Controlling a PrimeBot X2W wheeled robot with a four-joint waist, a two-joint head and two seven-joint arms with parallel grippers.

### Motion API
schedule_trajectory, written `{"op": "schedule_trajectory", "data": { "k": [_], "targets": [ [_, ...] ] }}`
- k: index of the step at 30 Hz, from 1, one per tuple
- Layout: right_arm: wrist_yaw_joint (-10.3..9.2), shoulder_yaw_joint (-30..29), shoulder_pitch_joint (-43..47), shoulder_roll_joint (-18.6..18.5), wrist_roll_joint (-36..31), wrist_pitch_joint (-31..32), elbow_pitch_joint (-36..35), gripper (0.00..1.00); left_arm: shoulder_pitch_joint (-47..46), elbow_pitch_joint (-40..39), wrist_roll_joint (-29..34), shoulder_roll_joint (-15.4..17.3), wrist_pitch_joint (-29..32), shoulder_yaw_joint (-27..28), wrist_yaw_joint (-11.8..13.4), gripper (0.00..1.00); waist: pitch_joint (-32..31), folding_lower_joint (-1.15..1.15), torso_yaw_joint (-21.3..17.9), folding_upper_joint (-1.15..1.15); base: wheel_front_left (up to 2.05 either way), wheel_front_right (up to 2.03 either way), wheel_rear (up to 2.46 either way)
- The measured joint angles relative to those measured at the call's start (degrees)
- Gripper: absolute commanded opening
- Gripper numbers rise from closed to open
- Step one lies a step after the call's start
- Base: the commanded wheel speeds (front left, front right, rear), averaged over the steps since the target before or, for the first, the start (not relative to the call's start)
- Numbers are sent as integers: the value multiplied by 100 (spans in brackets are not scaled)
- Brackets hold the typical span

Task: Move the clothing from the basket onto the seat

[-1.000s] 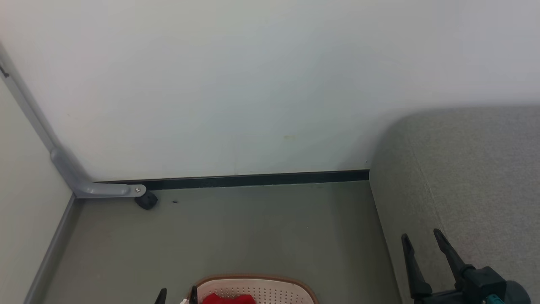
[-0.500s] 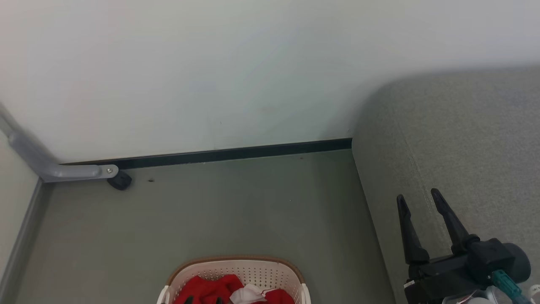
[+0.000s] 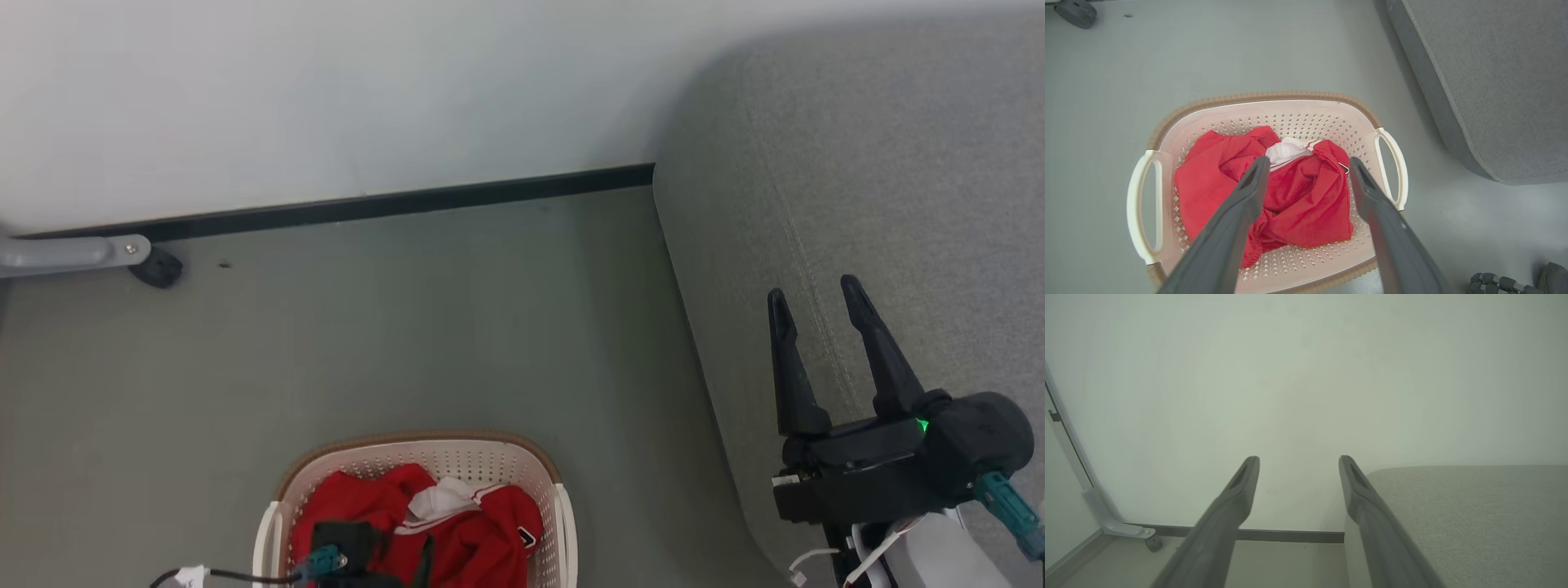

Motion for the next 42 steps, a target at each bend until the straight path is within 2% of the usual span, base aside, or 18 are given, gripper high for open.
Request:
{"op": "schedule_trajectory", "data": {
  "k": [20,42],
  "targets": [
    [-7,-68,-864,322,-234,53,-815,100,-1279,1066,-102,-25,614,-162,-349,100,1595,0,-544,0,0,0,0],
    [-7,-311,-940,520,-599,57,-1432,100,-2155,1817,-131,-22,999,-316,-457,100,2794,0,-1053,0,0,0,0]
  ]
}}
